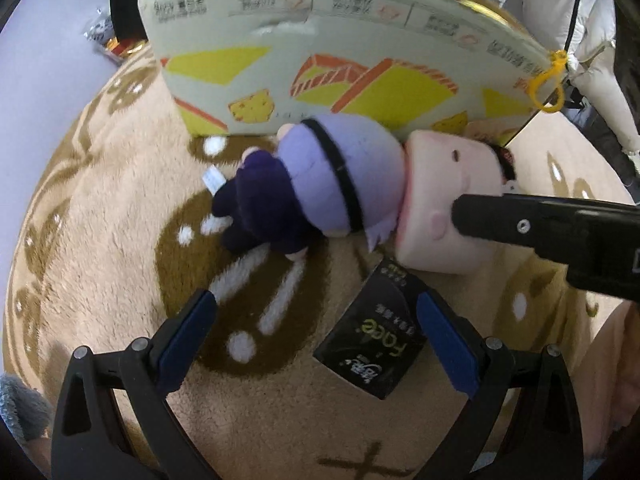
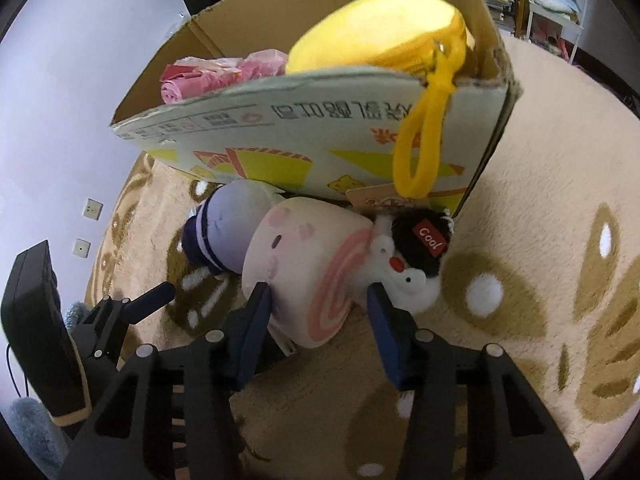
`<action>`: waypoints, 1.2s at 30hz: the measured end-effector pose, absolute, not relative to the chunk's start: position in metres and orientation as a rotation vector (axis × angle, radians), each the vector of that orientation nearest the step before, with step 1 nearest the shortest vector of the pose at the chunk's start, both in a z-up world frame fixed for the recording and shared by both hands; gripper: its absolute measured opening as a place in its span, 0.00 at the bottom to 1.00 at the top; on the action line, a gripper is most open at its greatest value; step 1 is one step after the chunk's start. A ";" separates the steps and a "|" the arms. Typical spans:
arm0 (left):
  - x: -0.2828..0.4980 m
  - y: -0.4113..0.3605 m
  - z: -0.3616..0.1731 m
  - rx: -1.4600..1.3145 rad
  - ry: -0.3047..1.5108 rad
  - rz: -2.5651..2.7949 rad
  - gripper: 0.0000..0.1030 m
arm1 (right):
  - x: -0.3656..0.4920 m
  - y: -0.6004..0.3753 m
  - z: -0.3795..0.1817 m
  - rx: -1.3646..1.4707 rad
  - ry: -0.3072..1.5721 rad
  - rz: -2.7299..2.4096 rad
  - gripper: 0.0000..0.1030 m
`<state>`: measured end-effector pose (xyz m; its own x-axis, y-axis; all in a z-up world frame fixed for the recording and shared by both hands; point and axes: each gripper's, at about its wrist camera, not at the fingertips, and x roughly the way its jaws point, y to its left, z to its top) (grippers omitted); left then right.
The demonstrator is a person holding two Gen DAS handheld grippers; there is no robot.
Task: Organize soft objects
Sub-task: 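Lower the right tool onto the pink pig-faced plush beside the box, then lift the pink plush into the box with right tool while left tool grasps Face packet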
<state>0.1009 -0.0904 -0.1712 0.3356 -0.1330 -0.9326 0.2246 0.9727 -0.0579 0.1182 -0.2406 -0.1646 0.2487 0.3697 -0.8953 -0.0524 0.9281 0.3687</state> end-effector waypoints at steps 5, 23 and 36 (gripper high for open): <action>0.102 -0.092 -0.173 0.112 1.197 -0.252 0.96 | 0.119 -0.243 -0.171 0.293 1.315 0.277 0.38; 0.088 -0.132 -0.187 0.166 1.234 -0.336 0.68 | 0.105 -0.254 -0.154 0.286 1.282 0.227 0.18; 0.084 -0.116 -0.183 0.036 1.228 -0.259 0.21 | 0.096 -0.258 -0.154 0.331 1.323 0.218 0.22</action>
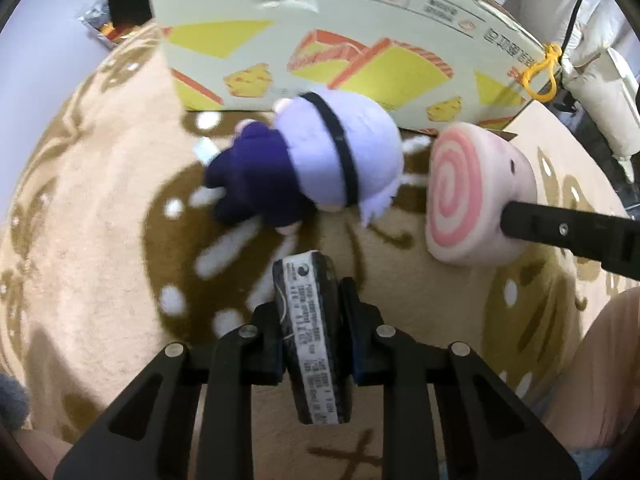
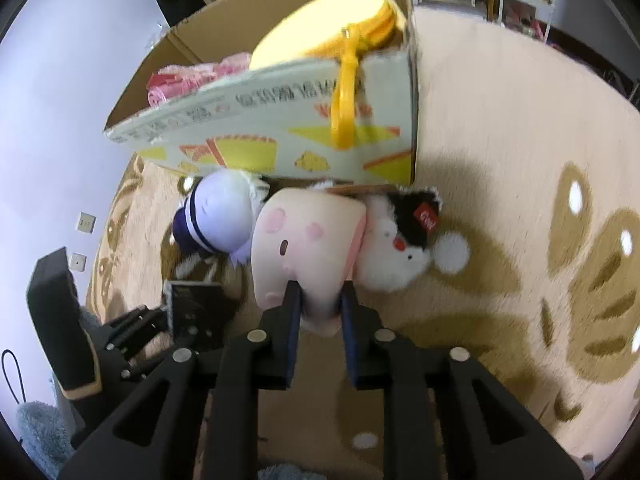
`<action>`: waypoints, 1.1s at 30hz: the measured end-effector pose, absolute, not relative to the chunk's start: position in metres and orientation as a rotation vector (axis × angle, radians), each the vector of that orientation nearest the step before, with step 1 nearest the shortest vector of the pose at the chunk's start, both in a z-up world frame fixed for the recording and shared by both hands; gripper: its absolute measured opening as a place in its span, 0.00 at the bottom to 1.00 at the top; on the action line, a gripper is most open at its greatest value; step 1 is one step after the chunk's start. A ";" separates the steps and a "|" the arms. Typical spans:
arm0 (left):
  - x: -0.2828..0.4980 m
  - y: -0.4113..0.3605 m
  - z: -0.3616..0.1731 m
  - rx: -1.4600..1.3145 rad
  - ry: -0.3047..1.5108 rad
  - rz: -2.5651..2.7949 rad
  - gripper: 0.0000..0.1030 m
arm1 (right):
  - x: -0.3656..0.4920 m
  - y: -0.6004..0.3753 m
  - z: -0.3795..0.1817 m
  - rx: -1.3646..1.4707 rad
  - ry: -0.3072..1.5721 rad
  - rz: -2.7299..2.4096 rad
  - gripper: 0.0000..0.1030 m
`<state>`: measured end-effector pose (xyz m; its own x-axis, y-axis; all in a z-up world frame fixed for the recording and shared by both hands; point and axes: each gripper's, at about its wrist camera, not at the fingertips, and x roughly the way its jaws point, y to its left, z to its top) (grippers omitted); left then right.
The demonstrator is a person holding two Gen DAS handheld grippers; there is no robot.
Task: Organize soft objects
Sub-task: 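Lift the pink plush into the box with right tool while left tool grasps Face packet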
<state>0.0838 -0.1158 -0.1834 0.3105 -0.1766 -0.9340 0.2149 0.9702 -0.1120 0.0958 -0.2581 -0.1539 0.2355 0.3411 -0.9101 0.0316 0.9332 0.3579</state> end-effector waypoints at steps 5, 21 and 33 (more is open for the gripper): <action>0.075 -0.115 -0.170 0.042 1.197 -0.243 0.21 | 0.092 -0.256 -0.157 0.340 1.352 0.217 0.32; 0.065 -0.074 -0.137 -0.021 1.115 -0.211 0.21 | 0.084 -0.246 -0.130 0.302 1.223 0.275 0.06; 0.052 -0.074 -0.089 0.009 0.988 -0.210 0.21 | 0.054 -0.278 -0.065 0.348 1.015 0.202 0.04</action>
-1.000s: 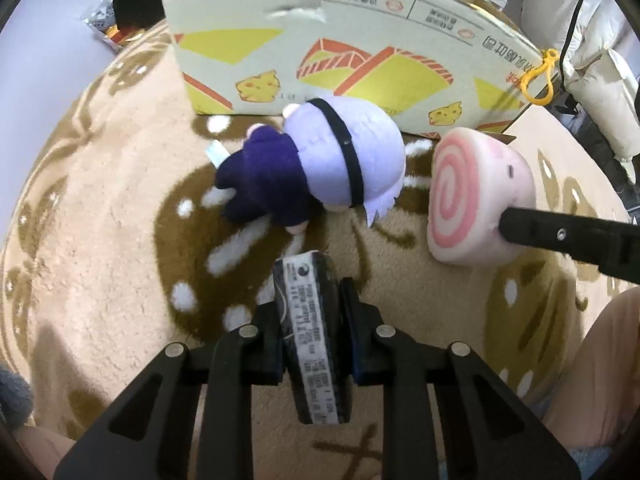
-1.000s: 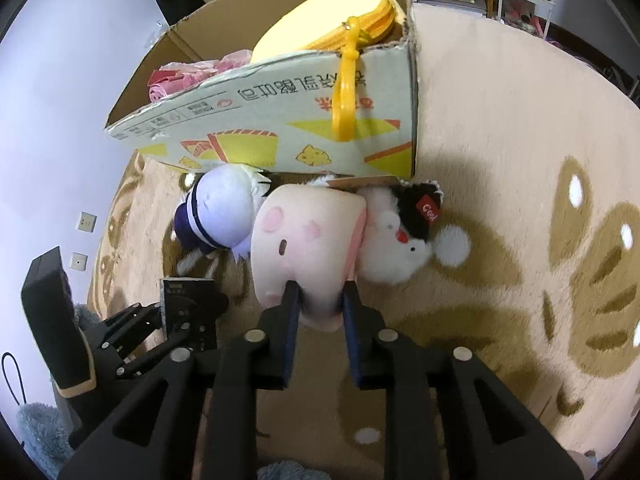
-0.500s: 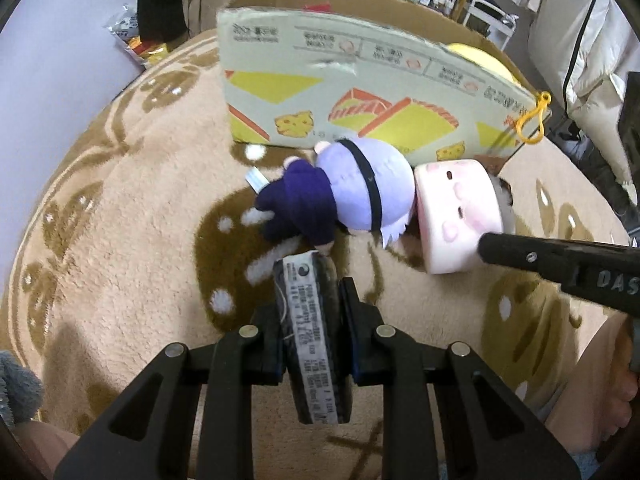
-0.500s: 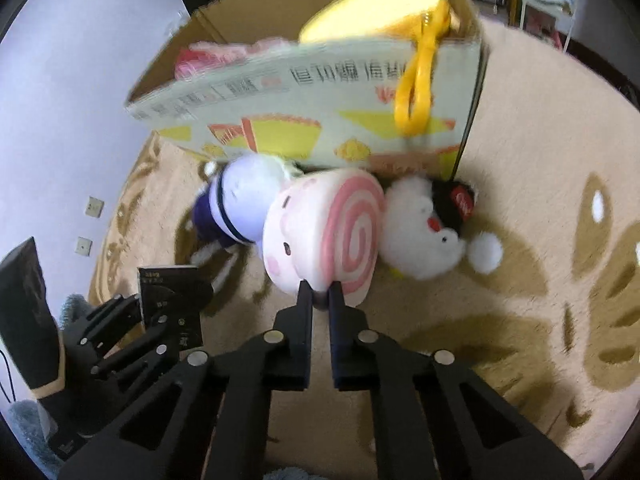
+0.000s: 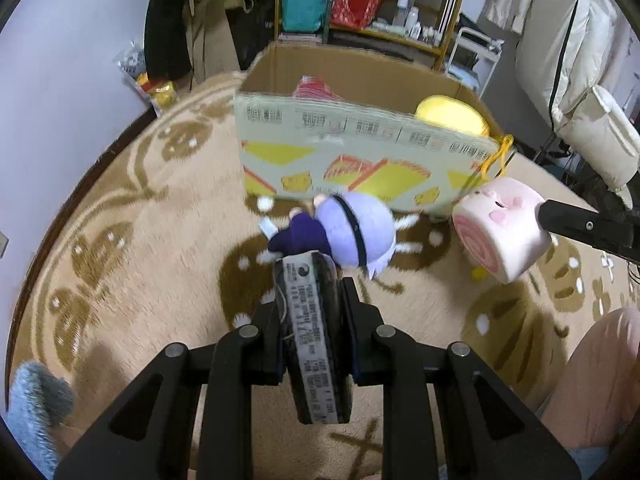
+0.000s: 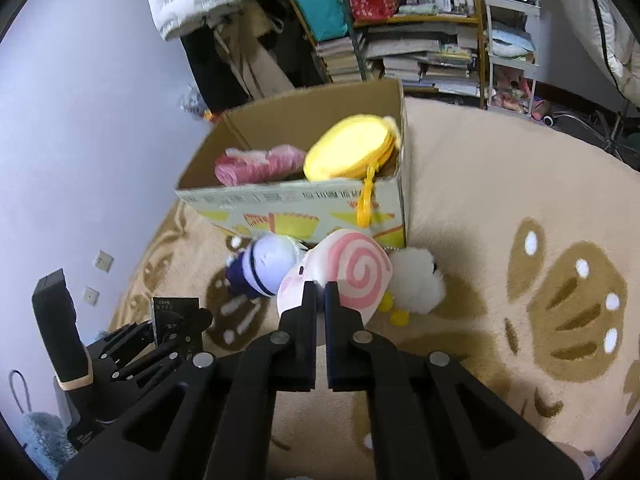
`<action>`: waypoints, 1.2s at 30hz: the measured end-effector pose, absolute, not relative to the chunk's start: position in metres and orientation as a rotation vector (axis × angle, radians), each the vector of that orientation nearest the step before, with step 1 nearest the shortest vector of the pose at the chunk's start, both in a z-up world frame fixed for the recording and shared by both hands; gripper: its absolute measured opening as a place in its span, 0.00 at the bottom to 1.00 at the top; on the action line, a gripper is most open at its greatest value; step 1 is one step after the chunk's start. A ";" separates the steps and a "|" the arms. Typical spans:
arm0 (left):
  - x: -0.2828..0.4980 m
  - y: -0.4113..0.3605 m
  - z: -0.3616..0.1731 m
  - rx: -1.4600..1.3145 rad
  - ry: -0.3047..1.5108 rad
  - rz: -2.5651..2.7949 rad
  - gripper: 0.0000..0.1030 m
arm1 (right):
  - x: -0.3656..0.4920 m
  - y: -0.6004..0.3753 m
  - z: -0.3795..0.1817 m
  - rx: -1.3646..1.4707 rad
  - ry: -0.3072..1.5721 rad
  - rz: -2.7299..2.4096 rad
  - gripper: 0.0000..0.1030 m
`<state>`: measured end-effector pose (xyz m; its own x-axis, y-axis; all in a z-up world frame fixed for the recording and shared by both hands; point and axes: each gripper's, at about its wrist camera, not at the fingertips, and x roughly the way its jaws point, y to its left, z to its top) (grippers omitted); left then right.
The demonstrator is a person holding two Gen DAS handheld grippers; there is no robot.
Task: Organize soft objects
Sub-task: 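Lift the pink plush into the box with right tool while left tool grasps Face packet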
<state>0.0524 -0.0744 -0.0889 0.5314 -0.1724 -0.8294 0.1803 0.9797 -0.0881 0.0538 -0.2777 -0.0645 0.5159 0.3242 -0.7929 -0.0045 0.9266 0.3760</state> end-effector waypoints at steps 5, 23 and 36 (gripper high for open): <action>0.051 -0.068 -0.063 0.015 0.916 -0.206 0.20 | 0.039 -0.283 -0.036 0.380 0.930 0.222 0.04; 0.083 -0.074 -0.004 0.027 0.736 -0.201 0.20 | 0.074 -0.267 0.027 0.348 0.773 0.280 0.04; 0.169 -0.084 0.014 0.059 0.698 -0.248 0.21 | 0.149 -0.253 0.012 0.335 0.820 0.307 0.01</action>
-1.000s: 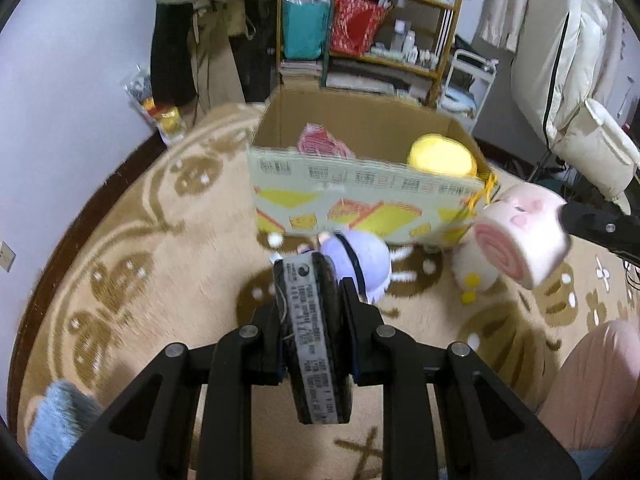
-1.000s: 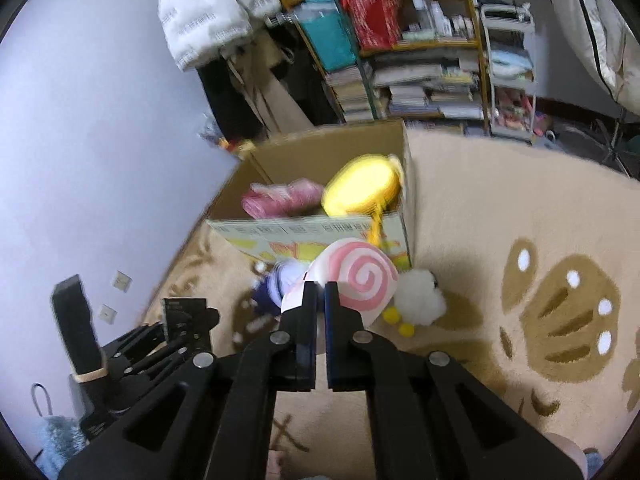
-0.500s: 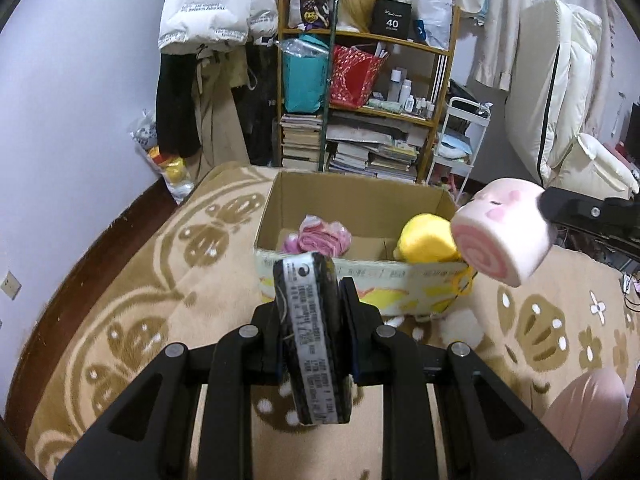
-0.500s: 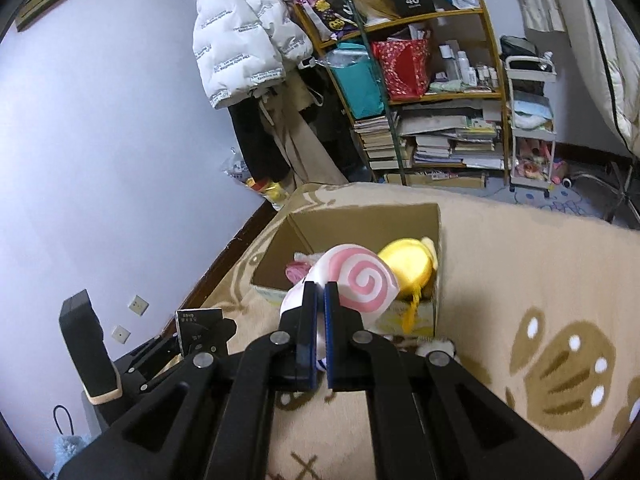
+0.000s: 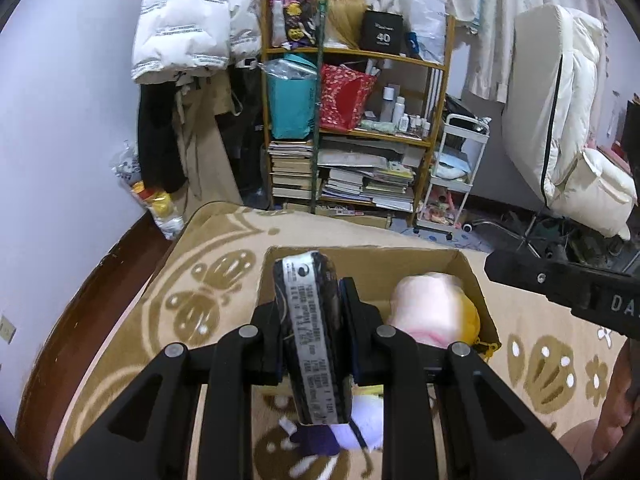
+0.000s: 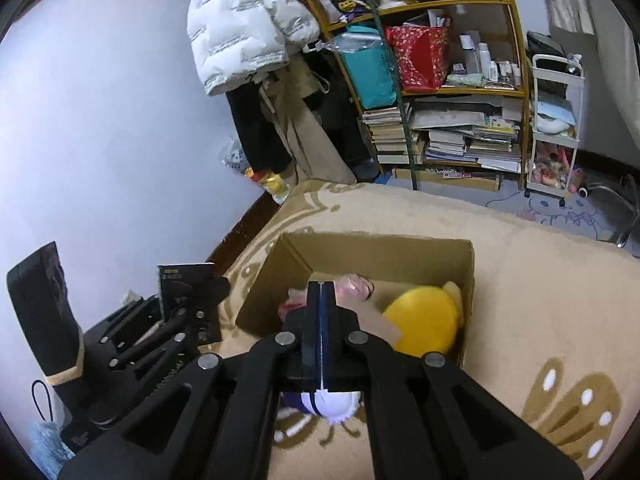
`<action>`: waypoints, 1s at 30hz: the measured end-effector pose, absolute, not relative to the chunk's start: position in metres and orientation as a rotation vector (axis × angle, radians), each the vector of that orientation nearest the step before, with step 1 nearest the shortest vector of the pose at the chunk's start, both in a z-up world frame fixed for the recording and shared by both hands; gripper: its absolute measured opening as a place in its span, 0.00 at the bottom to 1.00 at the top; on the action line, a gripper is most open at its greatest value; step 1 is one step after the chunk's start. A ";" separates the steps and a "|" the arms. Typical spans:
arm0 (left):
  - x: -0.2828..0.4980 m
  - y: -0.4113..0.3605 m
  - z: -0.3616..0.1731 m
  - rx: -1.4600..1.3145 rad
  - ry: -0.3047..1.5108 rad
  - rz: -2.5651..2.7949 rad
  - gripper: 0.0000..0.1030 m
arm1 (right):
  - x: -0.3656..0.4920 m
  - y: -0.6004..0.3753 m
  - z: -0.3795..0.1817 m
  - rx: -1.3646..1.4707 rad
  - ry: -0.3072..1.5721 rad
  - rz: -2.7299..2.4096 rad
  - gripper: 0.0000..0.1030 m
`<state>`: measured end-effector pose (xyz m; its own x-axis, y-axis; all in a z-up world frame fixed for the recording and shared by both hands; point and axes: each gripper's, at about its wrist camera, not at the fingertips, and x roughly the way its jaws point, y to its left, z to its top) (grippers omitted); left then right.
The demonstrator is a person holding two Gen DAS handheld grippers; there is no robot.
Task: Organize soft objects
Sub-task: 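Lift the pink plush into the box with right tool while left tool grasps Face packet, then drop the black Face packet into the box with the left tool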
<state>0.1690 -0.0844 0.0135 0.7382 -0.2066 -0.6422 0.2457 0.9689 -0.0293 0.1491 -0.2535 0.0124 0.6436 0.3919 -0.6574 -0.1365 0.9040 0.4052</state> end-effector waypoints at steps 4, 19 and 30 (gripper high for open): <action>0.190 -0.093 0.001 0.061 0.732 -0.261 0.22 | 0.161 -0.255 0.004 0.349 0.845 0.308 0.01; 0.200 -0.095 -0.019 0.061 0.793 -0.183 0.72 | 0.155 -0.276 -0.012 0.353 0.920 0.284 0.14; 0.166 -0.078 -0.010 0.128 0.828 -0.116 0.93 | 0.120 -0.283 0.002 0.273 0.912 0.217 1.00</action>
<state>0.1656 -0.0785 -0.0099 0.6705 -0.0525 -0.7400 0.1520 0.9860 0.0678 0.1199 -0.2825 0.0024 0.5947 0.2992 -0.7462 -0.0693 0.9438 0.3232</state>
